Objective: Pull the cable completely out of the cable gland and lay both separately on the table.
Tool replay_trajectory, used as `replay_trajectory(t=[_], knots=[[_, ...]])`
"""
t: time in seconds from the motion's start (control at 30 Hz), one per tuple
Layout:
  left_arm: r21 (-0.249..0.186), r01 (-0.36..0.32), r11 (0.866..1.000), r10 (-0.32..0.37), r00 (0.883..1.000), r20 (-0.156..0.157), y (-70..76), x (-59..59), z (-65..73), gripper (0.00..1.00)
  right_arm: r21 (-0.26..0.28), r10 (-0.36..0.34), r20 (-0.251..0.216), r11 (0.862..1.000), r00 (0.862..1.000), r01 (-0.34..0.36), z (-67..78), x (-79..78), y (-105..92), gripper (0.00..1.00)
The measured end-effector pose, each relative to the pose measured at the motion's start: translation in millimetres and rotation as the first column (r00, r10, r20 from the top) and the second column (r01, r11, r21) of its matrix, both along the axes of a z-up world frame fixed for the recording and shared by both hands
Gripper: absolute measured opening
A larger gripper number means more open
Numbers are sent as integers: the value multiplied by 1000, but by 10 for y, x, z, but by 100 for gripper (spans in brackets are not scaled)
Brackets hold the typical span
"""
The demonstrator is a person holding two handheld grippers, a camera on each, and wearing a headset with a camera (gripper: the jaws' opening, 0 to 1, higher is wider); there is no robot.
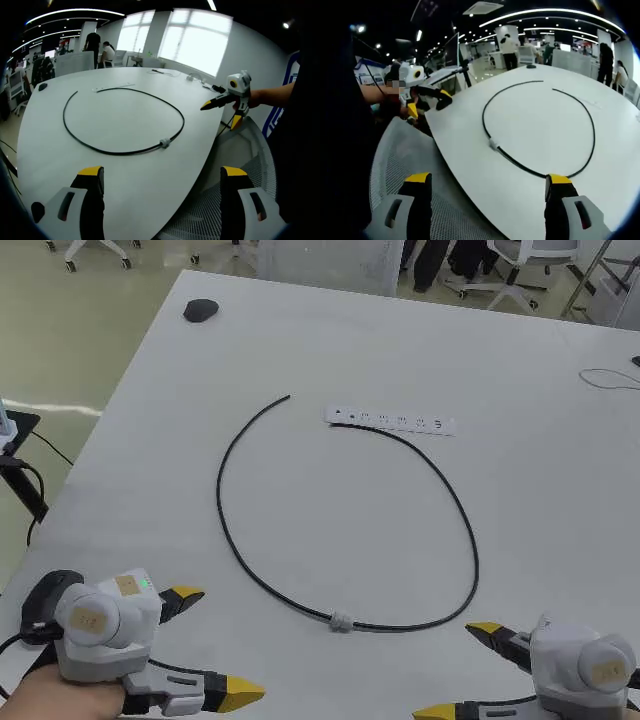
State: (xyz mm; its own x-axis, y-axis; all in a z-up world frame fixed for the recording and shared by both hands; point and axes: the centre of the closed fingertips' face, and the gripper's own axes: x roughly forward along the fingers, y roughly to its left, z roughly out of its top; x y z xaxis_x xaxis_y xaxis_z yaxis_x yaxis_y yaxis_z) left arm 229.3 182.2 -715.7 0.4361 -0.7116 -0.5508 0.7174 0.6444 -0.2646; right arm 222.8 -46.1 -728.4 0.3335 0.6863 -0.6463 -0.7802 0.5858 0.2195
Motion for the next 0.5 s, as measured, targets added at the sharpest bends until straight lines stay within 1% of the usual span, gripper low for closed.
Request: replay_trajectory(t=[0.3, 0.4, 0.5], knots=[[6, 8, 1000, -8, 1000, 1, -10, 9, -10, 97, -5, -1, 1, 1000, 1000, 1, -7, 3, 0, 95], [11, 15, 1000, -15, 1000, -6, -19, -3, -36, 97, -8, 0, 1, 1000, 1000, 0, -24, 33, 15, 95], [8, 15, 1000, -15, 1000, -9, -24, -4, -41, 97, -2, 0, 6, 1000, 1000, 0, -1, 88, 46, 94]])
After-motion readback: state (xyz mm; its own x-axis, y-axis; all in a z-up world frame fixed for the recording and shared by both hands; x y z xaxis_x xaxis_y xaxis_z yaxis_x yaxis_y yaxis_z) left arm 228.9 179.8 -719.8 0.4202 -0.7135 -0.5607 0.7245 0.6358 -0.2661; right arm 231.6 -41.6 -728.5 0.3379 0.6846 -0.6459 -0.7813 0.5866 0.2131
